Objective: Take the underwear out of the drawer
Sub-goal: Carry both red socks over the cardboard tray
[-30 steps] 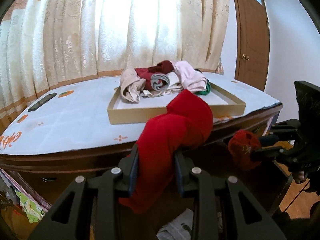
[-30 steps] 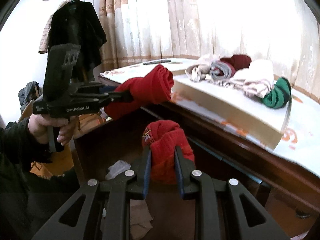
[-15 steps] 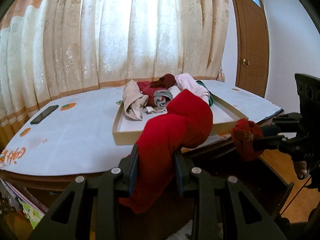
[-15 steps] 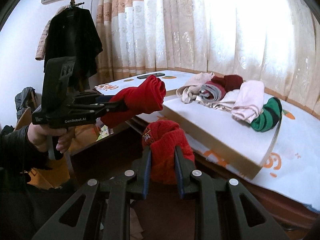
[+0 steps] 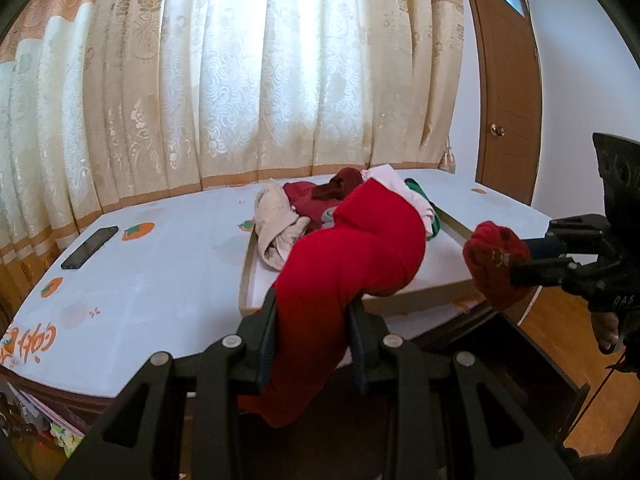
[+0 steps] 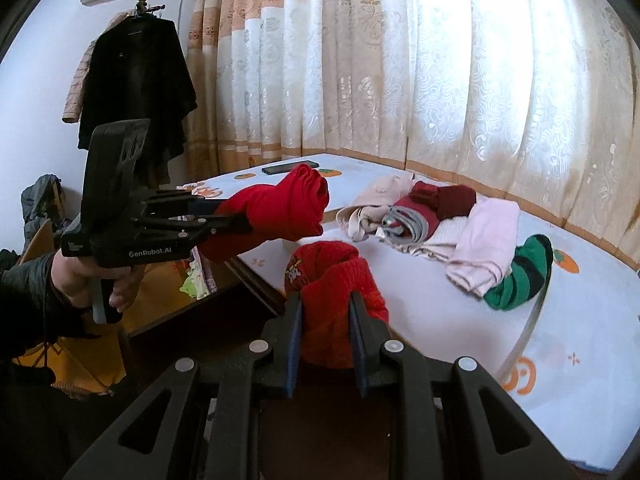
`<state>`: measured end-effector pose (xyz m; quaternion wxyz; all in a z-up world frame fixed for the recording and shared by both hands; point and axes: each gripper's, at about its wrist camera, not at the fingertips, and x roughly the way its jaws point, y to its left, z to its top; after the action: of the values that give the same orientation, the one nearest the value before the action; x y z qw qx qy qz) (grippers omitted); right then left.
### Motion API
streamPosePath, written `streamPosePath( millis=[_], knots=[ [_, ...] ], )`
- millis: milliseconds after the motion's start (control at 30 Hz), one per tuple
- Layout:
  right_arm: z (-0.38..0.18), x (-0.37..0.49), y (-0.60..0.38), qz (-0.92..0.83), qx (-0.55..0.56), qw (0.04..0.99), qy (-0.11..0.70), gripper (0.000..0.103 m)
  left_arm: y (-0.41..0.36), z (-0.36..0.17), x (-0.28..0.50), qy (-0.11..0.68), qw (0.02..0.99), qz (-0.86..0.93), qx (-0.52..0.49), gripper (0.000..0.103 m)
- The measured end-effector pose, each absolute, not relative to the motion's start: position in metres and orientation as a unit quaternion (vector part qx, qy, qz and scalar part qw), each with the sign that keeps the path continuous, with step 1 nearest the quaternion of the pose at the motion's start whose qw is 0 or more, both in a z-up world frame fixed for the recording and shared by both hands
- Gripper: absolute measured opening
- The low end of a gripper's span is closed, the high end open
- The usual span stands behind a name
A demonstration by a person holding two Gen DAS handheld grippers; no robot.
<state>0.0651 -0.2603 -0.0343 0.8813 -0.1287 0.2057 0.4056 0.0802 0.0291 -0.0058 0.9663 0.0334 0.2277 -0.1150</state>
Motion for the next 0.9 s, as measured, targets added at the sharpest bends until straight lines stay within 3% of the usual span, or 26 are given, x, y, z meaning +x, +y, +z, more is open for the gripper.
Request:
streamPosePath(
  millis=[900],
  knots=[
    [-0.016,0.161,-0.222,0.357,-0.085,0.890,0.272,0.024,0.033,0.006,0.172,0.301,0.947,-0.107,0.017,0.030]
  ],
)
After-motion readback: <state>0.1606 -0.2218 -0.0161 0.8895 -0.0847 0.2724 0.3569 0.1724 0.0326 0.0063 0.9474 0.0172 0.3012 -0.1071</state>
